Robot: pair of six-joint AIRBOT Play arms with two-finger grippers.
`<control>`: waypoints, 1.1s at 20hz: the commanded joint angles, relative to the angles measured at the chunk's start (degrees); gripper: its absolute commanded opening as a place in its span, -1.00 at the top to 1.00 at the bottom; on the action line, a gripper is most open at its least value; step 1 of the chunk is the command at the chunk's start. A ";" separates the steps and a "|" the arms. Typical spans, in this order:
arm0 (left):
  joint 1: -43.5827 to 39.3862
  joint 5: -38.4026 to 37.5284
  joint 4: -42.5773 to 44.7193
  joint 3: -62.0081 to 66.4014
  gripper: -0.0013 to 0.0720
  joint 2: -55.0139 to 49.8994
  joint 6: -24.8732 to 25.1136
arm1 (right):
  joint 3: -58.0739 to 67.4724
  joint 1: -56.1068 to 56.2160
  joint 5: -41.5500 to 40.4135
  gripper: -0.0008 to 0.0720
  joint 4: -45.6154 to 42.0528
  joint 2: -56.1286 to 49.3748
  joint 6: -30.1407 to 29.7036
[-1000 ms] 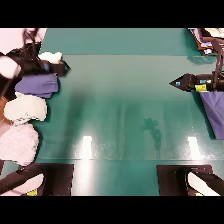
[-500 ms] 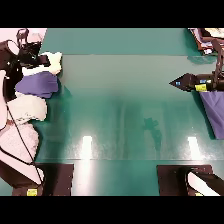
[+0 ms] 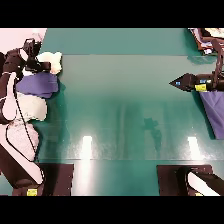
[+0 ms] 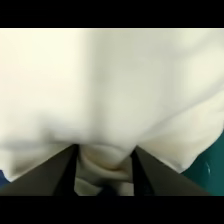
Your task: Fold the shirts.
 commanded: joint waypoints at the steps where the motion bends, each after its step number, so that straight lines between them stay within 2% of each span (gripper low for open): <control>1: 0.07 3.87 0.46 0.24 -0.04 -0.70 0.11 | -0.02 0.04 0.07 0.92 0.00 0.04 0.02; 2: 0.07 4.28 0.46 0.24 0.36 -0.70 0.09 | -0.02 0.04 0.07 0.92 0.00 0.04 0.02; 3: 0.07 4.24 0.48 0.24 0.85 -0.63 0.24 | -0.02 0.04 0.07 0.92 0.00 0.04 0.02; 6: 0.04 3.26 0.33 1.33 0.87 0.48 0.13 | 0.00 0.04 0.04 0.92 0.02 0.04 0.02; 9: -0.15 1.68 -1.88 7.96 0.87 3.82 0.09 | 0.00 0.04 -0.79 0.92 0.11 0.07 0.02; 13: -3.91 1.53 -1.92 9.79 0.87 16.55 1.81 | 1.75 0.04 -4.85 0.92 0.55 0.07 0.04; 15: -6.93 -2.01 -1.95 9.79 0.87 24.61 4.04 | 5.99 -0.02 -6.54 0.92 0.37 0.04 0.02; 19: -15.47 -9.64 -2.58 9.62 0.87 37.44 5.16 | 16.48 -0.26 -8.57 0.92 -1.77 0.04 -0.04; 22: -24.76 -17.62 -3.93 9.57 0.87 41.20 4.96 | 23.19 -0.26 -8.52 0.92 -1.68 0.04 -0.04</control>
